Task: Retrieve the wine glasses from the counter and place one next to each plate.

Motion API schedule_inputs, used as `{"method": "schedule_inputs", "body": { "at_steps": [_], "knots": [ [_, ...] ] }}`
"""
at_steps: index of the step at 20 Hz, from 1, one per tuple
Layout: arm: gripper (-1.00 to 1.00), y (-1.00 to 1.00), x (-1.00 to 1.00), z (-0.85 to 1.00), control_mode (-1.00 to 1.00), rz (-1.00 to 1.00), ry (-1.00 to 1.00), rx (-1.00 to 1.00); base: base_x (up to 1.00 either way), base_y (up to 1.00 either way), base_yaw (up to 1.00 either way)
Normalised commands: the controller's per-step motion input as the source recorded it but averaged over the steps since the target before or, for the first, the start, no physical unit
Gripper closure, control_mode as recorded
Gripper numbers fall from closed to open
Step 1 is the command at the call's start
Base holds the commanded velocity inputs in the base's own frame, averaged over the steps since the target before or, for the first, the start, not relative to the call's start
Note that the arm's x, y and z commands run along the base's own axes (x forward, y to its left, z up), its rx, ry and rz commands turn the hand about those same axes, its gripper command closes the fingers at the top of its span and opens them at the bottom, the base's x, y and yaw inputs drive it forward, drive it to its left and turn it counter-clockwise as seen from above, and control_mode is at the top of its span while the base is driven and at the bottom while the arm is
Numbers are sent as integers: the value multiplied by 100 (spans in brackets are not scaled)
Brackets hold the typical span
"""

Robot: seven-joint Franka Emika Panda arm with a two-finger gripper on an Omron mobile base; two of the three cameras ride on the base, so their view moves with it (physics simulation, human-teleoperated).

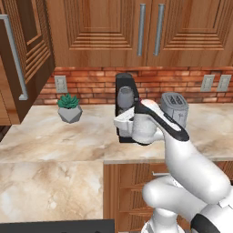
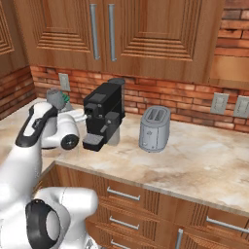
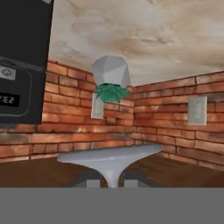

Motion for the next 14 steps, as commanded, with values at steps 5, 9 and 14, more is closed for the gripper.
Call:
{"method": "schedule_inputs", "body": {
  "at_steps": [5,9,14],
  "knots": [
    [100,-64,-35,74,-100,13,0,0,0,0,0],
    [100,-75,-63,41,-100,13,0,0,0,0,0],
    [100,-41,-82,8,-100,10,1,0,0,0,0]
  ]
}}
